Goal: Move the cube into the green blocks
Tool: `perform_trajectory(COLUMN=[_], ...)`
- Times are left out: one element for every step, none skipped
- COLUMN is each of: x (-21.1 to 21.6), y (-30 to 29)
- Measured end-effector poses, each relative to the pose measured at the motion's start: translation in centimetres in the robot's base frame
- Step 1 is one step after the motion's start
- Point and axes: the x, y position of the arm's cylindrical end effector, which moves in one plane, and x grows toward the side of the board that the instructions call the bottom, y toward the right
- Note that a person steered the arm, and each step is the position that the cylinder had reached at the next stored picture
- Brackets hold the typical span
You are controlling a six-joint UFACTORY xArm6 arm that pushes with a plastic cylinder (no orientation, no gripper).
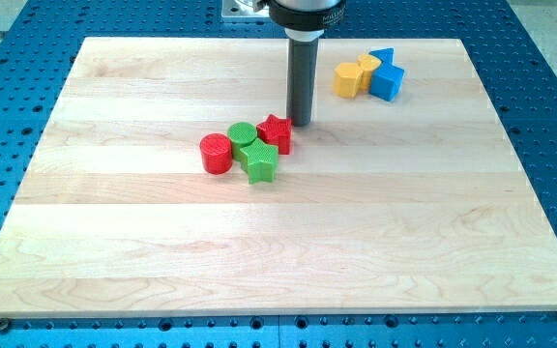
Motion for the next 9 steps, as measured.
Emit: perform_trajectory(x=[0.0, -2.3, -2.8, -1.9, 0.0, -2.3, -7.8, -6.8, -4.7], y=[0.0, 0.0, 0.0, 0.2, 8.7, 18.8, 19.6, 9.2, 0.6])
